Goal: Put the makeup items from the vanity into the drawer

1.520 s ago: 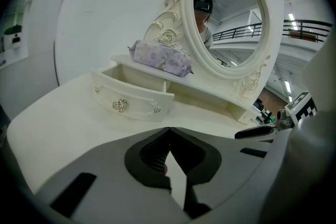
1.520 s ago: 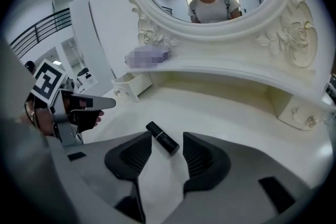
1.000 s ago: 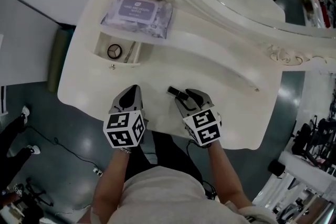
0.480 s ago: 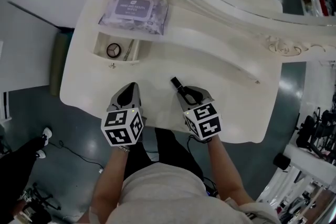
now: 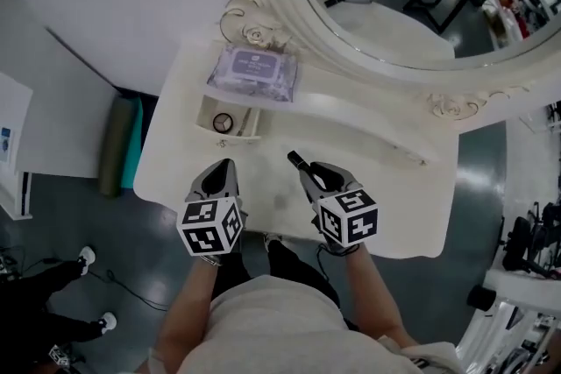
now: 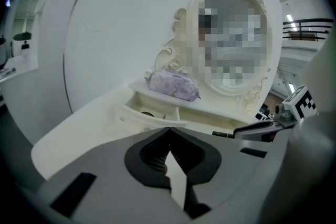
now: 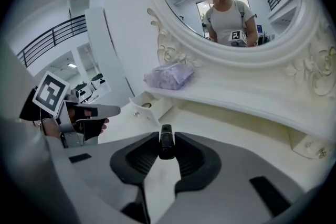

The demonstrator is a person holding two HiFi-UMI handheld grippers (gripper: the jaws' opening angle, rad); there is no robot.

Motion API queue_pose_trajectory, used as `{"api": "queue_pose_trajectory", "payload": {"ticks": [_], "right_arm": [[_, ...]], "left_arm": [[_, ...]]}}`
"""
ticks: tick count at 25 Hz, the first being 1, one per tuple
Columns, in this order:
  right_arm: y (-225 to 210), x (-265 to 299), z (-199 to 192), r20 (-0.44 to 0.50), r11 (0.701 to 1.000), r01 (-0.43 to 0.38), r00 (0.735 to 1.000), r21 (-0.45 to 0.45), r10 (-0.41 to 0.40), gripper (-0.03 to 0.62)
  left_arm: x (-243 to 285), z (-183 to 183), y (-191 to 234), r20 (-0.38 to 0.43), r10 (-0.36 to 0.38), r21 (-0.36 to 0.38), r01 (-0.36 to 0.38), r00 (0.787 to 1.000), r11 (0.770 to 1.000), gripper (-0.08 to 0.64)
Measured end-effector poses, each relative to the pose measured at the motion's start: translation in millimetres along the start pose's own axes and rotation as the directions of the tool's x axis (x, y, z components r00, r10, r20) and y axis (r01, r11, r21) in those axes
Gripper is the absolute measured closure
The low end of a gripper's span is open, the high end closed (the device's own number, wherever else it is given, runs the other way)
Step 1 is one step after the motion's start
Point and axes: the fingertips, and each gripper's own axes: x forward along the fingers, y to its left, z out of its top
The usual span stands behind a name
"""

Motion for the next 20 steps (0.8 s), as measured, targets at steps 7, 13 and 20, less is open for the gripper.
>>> {"api": "queue_pose_trajectory", "payload": {"ticks": [7, 13, 20], "right_arm": [[33.2, 4.5, 47.5, 0.081, 0.999, 0.007, 0.997, -0.046, -0.003, 0.491], [57.8, 23.9, 65.6, 0.081, 0.997, -0.017, 0.996, -0.076, 0.023, 0.490], [72.5, 64.0, 88.5, 0.059, 0.995, -0.050, 0.997, -0.091, 0.056, 0.489]], "left_arm": [[-21.4, 36.4, 40.2, 0.085, 0.029, -0.010, -0.028, 0.996, 1.000, 0.555], [-25.9, 41.9, 66.5, 0.092, 0.047, -0.036, -0.044, 0.995, 0.998, 0.555], [-22.3, 39.7, 98.2, 0.066, 0.095, -0.080, -0.090, 0.993, 0.993, 0.555]]}}
